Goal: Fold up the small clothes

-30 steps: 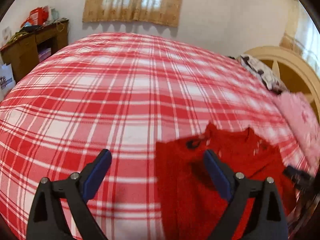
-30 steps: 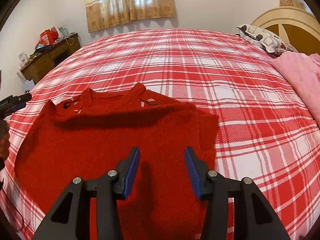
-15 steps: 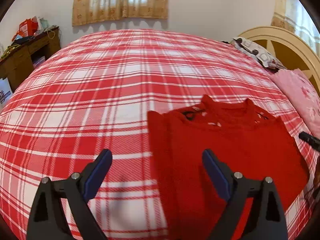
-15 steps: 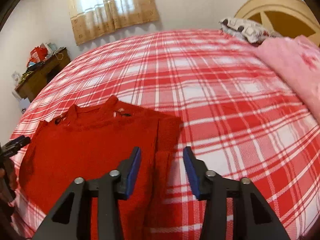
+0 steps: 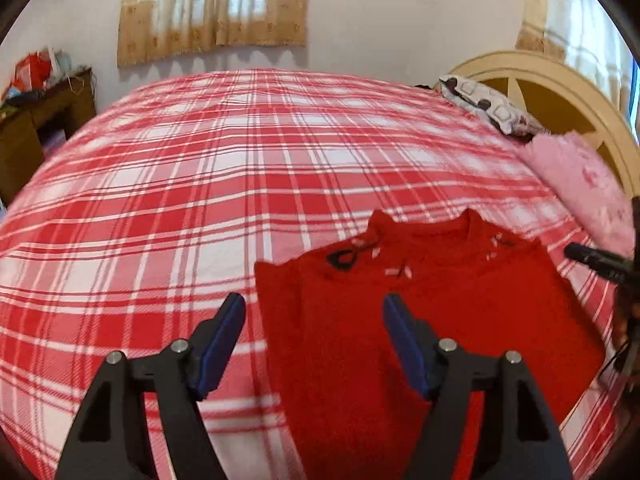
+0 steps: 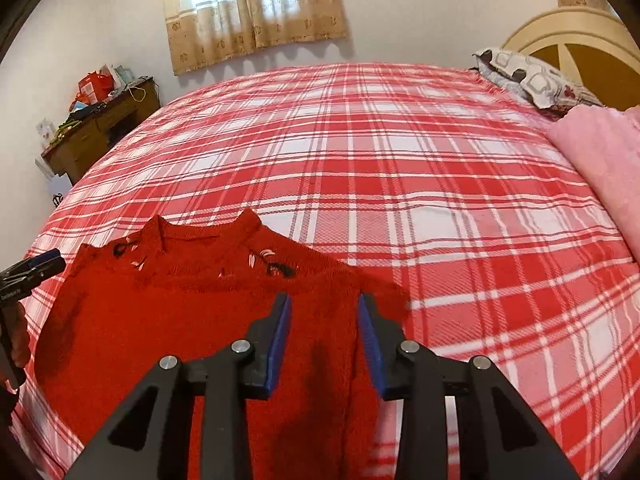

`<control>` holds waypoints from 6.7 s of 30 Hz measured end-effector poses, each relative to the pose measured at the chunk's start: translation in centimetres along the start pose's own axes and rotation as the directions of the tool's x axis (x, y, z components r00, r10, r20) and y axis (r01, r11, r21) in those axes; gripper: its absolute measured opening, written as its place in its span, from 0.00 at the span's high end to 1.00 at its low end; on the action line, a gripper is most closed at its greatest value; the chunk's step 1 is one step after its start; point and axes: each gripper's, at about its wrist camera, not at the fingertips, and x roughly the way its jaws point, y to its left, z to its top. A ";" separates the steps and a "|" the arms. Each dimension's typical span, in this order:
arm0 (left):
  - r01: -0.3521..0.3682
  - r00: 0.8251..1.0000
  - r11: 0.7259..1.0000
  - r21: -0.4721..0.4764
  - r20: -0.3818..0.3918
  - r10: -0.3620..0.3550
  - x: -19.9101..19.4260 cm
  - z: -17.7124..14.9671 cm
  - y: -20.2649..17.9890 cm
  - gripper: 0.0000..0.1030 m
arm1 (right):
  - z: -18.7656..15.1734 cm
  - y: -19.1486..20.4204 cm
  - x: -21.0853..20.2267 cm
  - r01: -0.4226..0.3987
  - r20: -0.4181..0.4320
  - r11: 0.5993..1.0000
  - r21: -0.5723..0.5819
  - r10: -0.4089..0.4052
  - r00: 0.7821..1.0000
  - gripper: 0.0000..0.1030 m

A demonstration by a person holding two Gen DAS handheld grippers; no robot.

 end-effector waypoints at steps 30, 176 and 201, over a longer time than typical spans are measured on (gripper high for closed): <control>-0.009 1.000 0.986 0.168 -0.010 0.011 3.6 1.2 -2.1 0.91 | -0.2 -0.7 2.6 -0.043 -0.049 0.999 -0.020 0.042 0.998 0.94; 0.462 0.876 0.828 -0.317 0.022 -0.481 -1.0 2.7 -0.7 0.87 | -14.4 21.2 -11.8 -0.110 0.247 0.927 -0.358 0.207 0.947 0.94; 0.505 0.854 0.851 -0.144 -0.057 -0.516 1.1 5.6 -13.4 0.88 | -14.3 9.0 -12.8 -0.160 0.210 0.982 -0.105 0.179 0.961 0.94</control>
